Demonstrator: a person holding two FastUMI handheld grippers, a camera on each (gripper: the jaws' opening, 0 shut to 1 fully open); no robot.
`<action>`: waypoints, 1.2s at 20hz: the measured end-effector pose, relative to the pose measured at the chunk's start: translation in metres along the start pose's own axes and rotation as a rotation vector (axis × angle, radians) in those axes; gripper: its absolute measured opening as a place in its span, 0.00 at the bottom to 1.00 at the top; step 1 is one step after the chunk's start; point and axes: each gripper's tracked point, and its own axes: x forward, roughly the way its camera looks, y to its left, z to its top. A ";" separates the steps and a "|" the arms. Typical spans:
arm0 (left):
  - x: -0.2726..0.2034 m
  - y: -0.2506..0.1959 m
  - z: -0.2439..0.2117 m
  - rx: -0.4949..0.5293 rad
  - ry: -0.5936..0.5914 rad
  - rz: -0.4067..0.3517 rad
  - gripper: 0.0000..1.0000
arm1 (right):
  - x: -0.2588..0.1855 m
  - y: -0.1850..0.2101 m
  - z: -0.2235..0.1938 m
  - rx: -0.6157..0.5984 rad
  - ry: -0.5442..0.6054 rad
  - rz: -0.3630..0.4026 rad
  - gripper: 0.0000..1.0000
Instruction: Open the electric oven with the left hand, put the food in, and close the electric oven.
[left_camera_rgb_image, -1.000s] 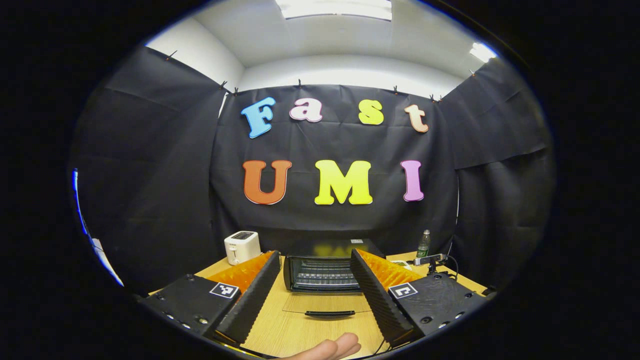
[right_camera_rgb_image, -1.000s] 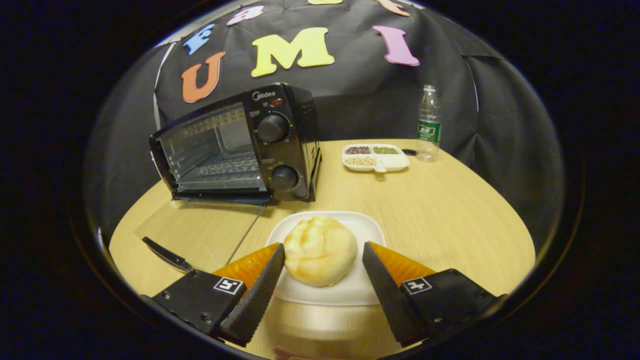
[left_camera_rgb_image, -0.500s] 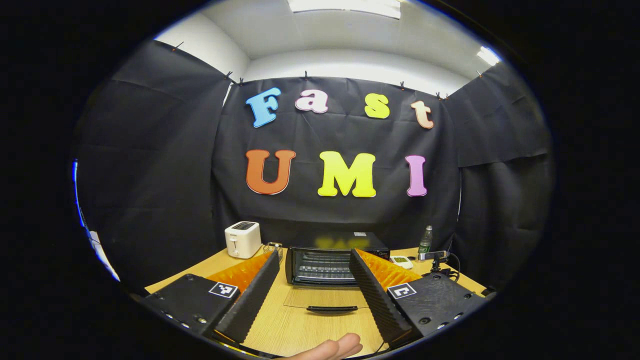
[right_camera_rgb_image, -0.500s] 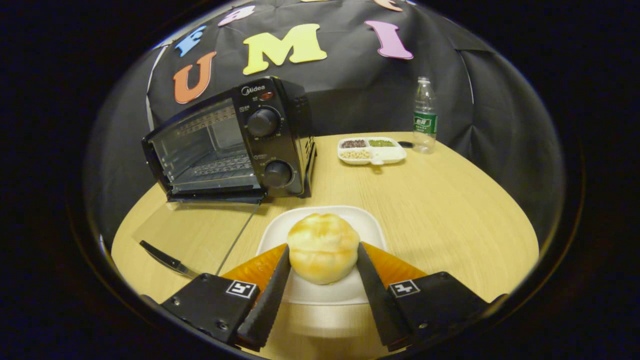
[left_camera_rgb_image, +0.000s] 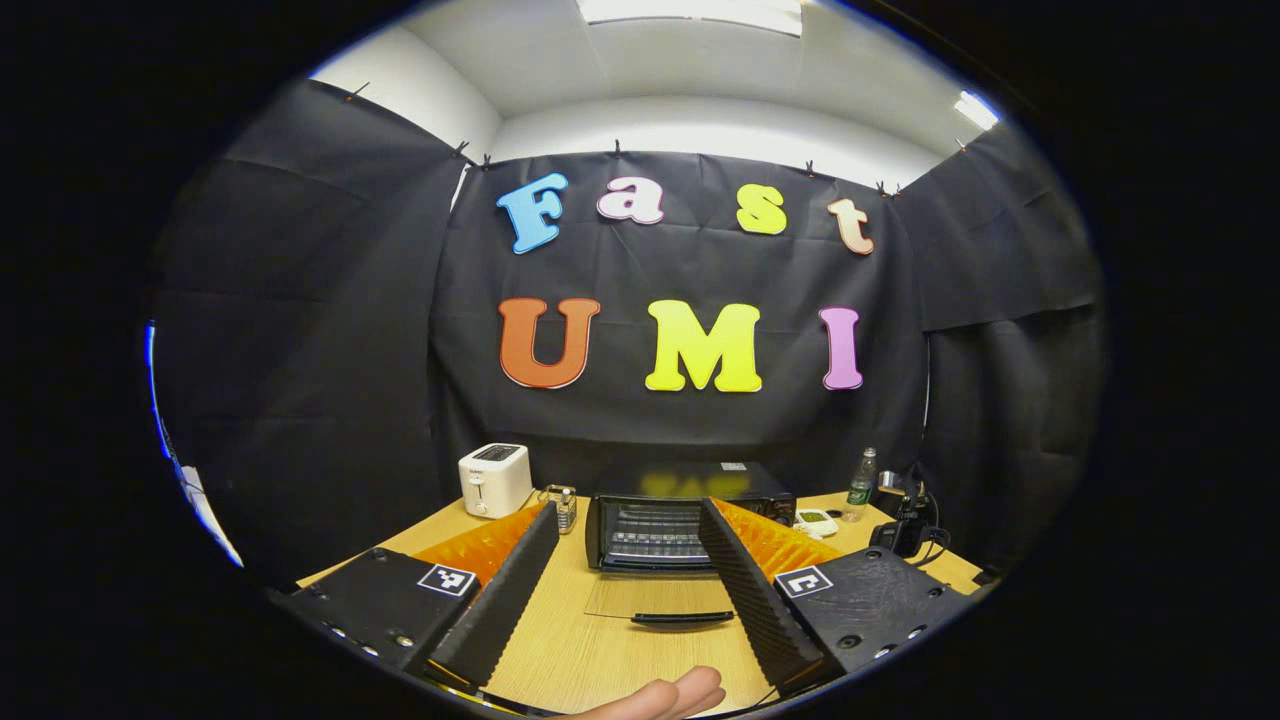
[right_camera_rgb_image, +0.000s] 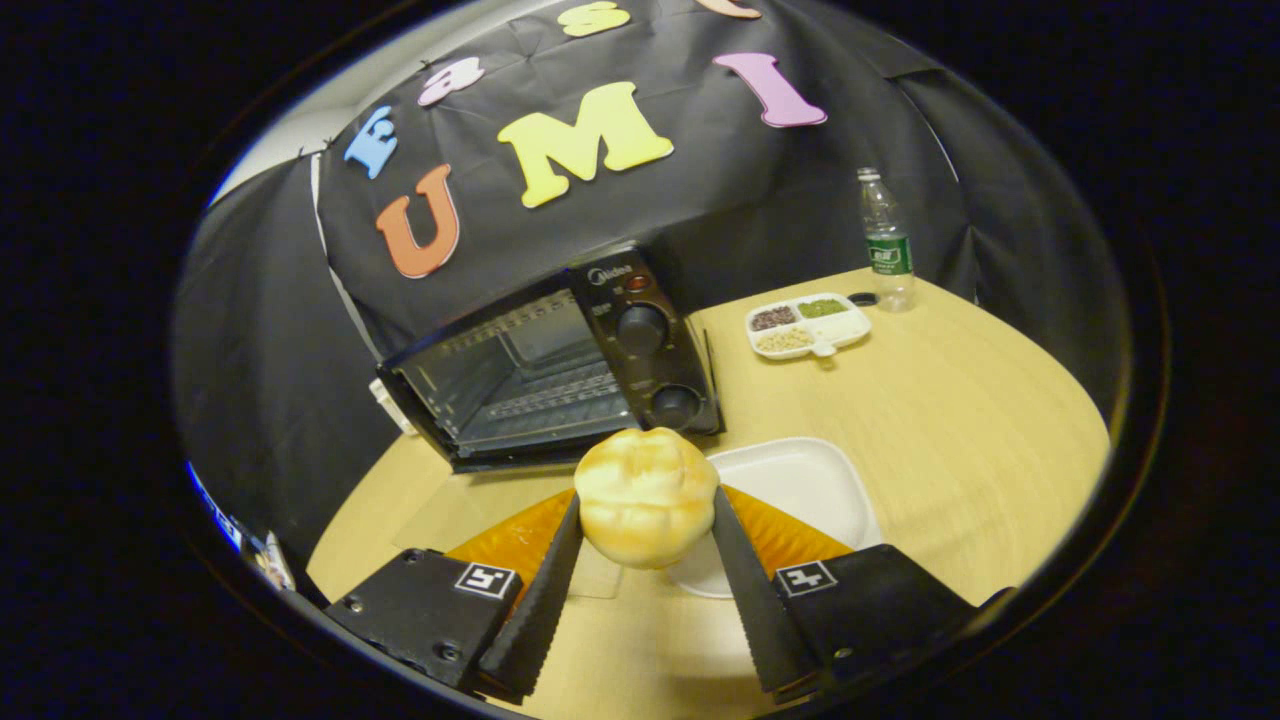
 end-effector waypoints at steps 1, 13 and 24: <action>0.000 0.005 0.001 0.004 0.003 0.008 0.93 | 0.002 0.010 0.002 0.023 -0.009 0.015 0.80; -0.011 0.052 0.032 -0.006 -0.017 0.055 0.93 | 0.087 0.091 0.037 0.247 -0.111 0.001 0.80; -0.001 0.065 0.026 0.018 0.013 0.047 0.93 | 0.188 0.113 0.066 -0.091 -0.198 -0.158 0.80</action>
